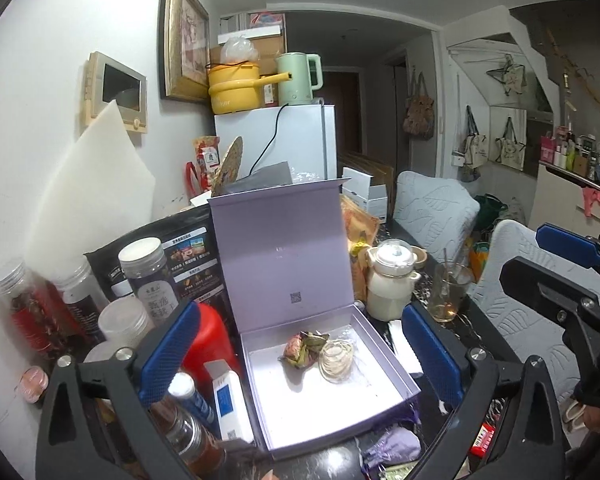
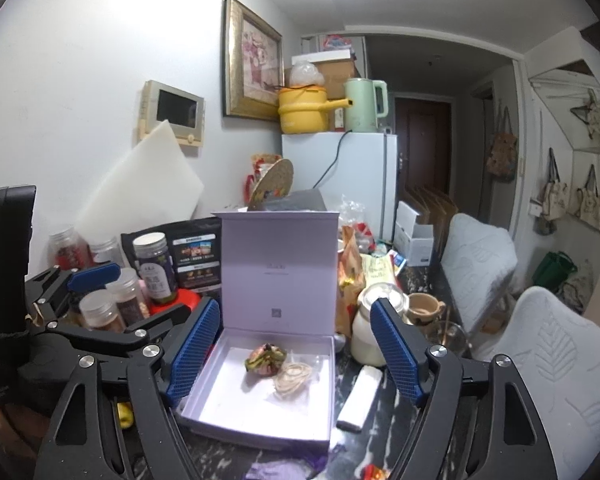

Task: Organize soft objects
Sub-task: 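Withdraw both open tools up and away from the lavender box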

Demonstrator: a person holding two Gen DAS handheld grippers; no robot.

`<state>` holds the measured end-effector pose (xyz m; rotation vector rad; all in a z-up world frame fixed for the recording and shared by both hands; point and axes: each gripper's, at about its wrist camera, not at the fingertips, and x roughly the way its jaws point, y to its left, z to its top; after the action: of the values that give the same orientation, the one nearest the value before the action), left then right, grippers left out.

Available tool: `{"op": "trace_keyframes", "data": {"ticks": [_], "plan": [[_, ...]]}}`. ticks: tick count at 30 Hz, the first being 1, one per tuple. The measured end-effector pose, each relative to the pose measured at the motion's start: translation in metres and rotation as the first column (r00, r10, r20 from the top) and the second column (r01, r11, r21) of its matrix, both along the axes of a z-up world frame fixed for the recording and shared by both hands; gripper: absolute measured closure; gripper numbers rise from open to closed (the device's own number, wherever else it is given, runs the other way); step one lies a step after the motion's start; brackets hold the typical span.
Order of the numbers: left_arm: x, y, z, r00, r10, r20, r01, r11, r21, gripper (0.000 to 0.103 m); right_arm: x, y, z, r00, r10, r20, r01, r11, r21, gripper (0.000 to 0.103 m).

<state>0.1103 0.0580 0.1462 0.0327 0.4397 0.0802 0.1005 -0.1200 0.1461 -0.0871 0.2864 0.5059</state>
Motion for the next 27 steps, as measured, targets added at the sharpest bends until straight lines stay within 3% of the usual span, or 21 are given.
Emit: {"op": "trace_keyframes", "data": {"ticks": [4,15,27], "plan": [[-0.014,-0.005,-0.001,1.000,-0.016,-0.003,0.016,1.000,-0.008,0.001,-0.022,-0.006,0.002,1.000,0.001,0.021,-0.001,1.000,-0.005,0.016],[-0.052,-0.016,-0.022,1.000,-0.030,-0.004,0.030,1.000,0.007,0.001,-0.065,-0.014,-0.016,0.999,-0.025,0.027,0.026,0.999,-0.019,0.014],[-0.073,-0.016,-0.085,0.988,-0.072,-0.139,0.066,0.997,-0.048,0.001,-0.083,-0.025,-0.087,0.992,-0.063,-0.106,0.061,0.998,-0.025,0.012]]}}
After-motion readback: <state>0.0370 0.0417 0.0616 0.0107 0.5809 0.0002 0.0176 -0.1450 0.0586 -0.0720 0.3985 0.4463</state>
